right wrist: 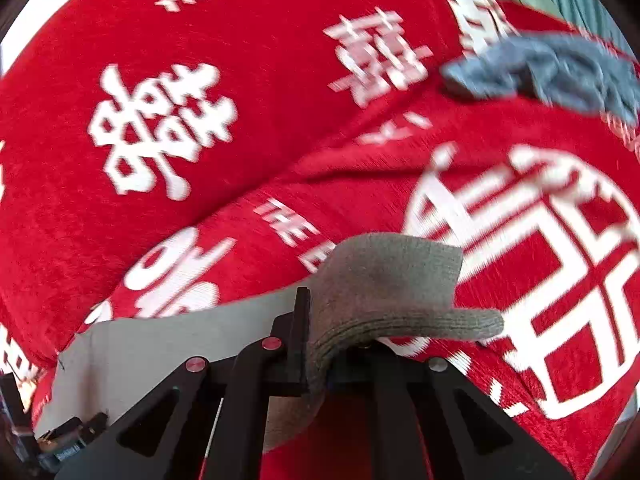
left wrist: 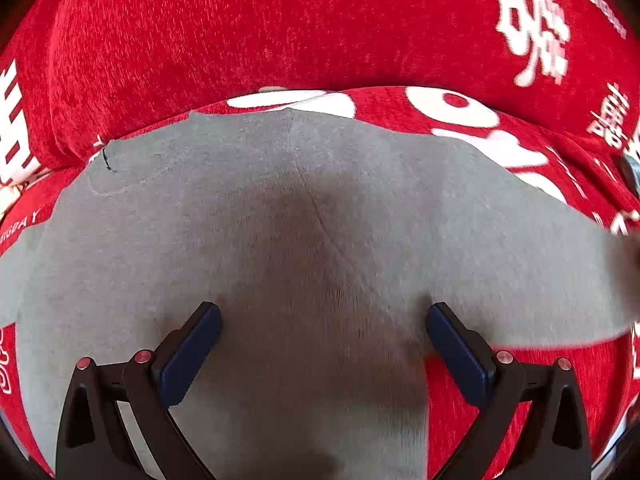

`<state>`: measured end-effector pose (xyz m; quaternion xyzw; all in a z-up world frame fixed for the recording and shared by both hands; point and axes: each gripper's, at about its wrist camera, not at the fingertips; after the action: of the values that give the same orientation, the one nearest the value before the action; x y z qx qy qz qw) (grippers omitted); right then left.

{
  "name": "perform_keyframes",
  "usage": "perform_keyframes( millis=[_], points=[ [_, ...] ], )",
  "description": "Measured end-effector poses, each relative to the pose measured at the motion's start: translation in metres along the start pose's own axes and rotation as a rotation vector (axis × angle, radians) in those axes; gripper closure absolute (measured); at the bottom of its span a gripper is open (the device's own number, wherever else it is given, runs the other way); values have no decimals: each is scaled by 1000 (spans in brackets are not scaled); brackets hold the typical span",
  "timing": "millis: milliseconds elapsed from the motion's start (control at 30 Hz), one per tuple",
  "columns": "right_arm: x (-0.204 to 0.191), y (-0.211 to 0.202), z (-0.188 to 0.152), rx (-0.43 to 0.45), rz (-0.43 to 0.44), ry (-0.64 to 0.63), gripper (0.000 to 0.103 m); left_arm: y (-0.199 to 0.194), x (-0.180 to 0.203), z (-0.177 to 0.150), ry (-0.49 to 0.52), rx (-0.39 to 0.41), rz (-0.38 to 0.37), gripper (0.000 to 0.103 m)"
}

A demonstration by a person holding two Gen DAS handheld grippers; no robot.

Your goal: Fold small clothes

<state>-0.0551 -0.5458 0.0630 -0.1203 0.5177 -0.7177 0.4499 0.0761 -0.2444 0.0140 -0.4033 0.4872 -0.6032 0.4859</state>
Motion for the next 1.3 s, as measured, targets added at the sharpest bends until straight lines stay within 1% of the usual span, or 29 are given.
perform_keyframes(
  millis=[100, 200, 300, 500, 600, 700, 733, 767, 833, 967, 1033, 1133, 1200, 1233, 1300],
  points=[
    [-27, -20, 3, 31, -8, -57, 97, -8, -8, -2, 2, -4, -30, 0],
    [-62, -45, 4, 74, -5, -120, 97, -24, -22, -10, 0, 38, -32, 0],
    [-99, -66, 1, 104, 11, -169, 97, -35, -38, -16, -2, 64, -30, 0],
    [-192, -96, -15, 131, 57, -297, 97, -47, -98, -26, -74, 91, -59, 0],
    [-249, -106, -30, 142, 93, -373, 97, -49, -138, -33, -129, 97, -73, 0],
    [-314, -109, -53, 134, 150, -456, 97, -48, -174, -41, -175, 99, -78, 0],
    [-327, -107, -60, 131, 157, -476, 97, -47, -184, -43, -188, 100, -77, 0],
    [-352, -102, -72, 121, 167, -511, 97, -46, -197, -46, -205, 101, -75, 0],
    [-390, -89, -95, 94, 176, -567, 97, -42, -227, -53, -249, 102, -70, 0],
    [-452, -47, -145, 2, 178, -670, 97, -33, -284, -71, -344, 97, -58, 0],
    [-475, -23, -172, -36, 154, -728, 97, -28, -311, -82, -392, 94, -53, 0],
    [-497, 15, -210, -93, 95, -800, 97, -21, -345, -99, -460, 86, -59, 0],
    [-504, 43, -227, -145, 48, -828, 97, -19, -360, -108, -491, 86, -67, 0],
    [-510, 58, -238, -183, 29, -850, 96, -18, -366, -112, -504, 86, -71, 0],
    [-513, 76, -253, -257, 21, -895, 91, -19, -375, -117, -522, 90, -86, 0]
  ],
)
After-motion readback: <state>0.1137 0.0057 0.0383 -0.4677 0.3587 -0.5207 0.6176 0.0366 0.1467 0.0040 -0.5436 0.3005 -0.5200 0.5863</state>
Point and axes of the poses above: each gripper's, at about its wrist camera, not at the fingertips, and y roughly the way its jaws point, x to its right, z to its top, and after that the axes turned 13 degrees about -x, right-handed
